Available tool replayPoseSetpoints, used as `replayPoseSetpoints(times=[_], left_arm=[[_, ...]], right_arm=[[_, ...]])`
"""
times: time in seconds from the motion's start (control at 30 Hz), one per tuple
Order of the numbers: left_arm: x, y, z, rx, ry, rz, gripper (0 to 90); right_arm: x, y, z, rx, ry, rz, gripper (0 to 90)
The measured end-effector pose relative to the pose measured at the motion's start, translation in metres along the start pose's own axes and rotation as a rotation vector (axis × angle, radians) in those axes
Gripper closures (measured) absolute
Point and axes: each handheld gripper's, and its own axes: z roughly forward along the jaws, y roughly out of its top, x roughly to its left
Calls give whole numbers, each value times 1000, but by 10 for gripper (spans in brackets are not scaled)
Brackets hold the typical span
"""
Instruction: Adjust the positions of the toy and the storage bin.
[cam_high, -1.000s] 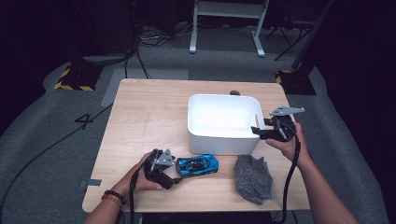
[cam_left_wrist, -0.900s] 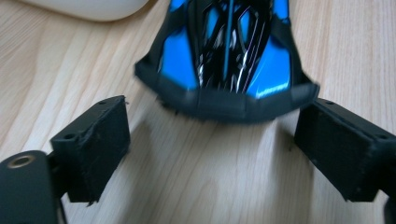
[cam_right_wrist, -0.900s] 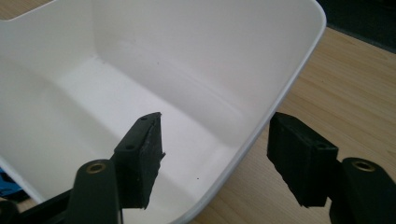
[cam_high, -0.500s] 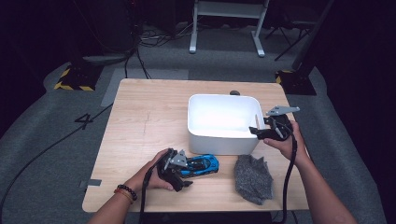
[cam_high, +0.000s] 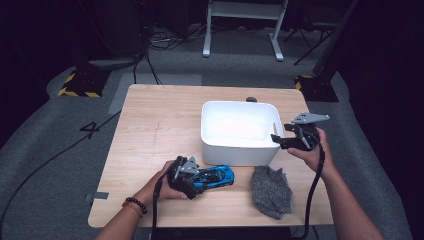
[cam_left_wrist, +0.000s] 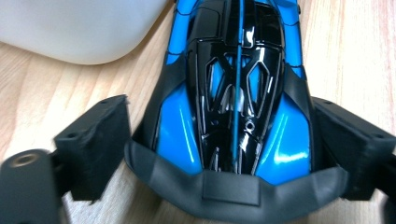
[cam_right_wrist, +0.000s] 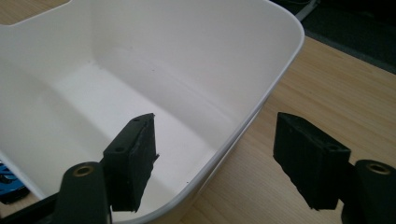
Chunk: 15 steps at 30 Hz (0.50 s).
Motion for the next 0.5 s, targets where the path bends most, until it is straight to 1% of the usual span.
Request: replayPoseSetpoints(times=[0.1, 0.13, 0.17, 0.27, 0.33, 0.4, 0.43, 0.47, 0.5], left_arm=[[-2, -1, -1, -10, -4, 3, 215], [-3, -2, -2, -10, -1, -2, 216], [-3, -2, -3, -9, -2, 3, 217], [-2, -3, -3, -9, -5, 7, 222], [-2, -3, -3, -11, -11, 11, 224], [-2, -3, -3, -12, -12, 12, 224], [-2, -3, -3, -13, -12, 12, 225], [-2, -3, -3, -13, -12, 12, 224], [-2, -3, -3, -14, -12, 13, 224]], right_arm=[[0, 0, -5, -10, 1, -10, 288], [0, 0, -10, -25, 3, -19, 283], [0, -1, -13, -32, 6, -18, 282], [0, -2, -17, -40, 10, -24, 276], [0, -6, -26, -64, 15, -48, 269], [-1, -7, -28, -69, 14, -53, 266], [-3, -10, -34, -85, 23, -53, 259], [-4, -13, -37, -98, 37, -50, 258], [-5, -15, -39, -107, 41, -49, 255]])
